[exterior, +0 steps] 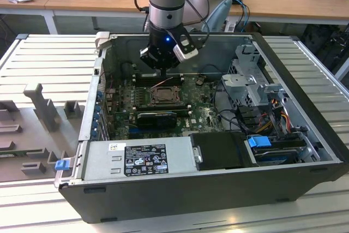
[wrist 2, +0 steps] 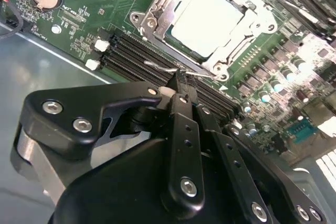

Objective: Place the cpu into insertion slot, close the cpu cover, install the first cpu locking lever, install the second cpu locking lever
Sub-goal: 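Install the first cpu locking lever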

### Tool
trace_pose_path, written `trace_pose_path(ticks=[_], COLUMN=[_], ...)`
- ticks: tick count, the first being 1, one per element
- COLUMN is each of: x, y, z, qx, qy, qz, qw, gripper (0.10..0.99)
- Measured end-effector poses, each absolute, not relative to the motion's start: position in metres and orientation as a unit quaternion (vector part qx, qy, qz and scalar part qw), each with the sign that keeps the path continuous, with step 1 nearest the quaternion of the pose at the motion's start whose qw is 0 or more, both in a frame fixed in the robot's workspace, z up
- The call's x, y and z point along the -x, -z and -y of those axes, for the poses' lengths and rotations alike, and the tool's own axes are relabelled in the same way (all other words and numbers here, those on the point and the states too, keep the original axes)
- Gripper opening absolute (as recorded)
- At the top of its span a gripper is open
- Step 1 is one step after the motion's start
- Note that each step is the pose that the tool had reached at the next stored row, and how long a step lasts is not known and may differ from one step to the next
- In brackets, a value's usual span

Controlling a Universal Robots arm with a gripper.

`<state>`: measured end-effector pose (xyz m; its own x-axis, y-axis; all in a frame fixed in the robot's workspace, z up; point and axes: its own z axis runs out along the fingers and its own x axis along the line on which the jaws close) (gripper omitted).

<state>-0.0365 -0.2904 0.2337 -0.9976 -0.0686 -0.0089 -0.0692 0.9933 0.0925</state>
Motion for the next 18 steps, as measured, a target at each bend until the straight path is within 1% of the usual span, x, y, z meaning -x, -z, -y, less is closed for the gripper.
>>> trace_pose_path(ticks=[18], x=[0.018], y=[-0.213], z=[0.285], qx=[0.036], qy=[-0.048], qz=[-0.998], qw=[0.003], gripper=[0.106])
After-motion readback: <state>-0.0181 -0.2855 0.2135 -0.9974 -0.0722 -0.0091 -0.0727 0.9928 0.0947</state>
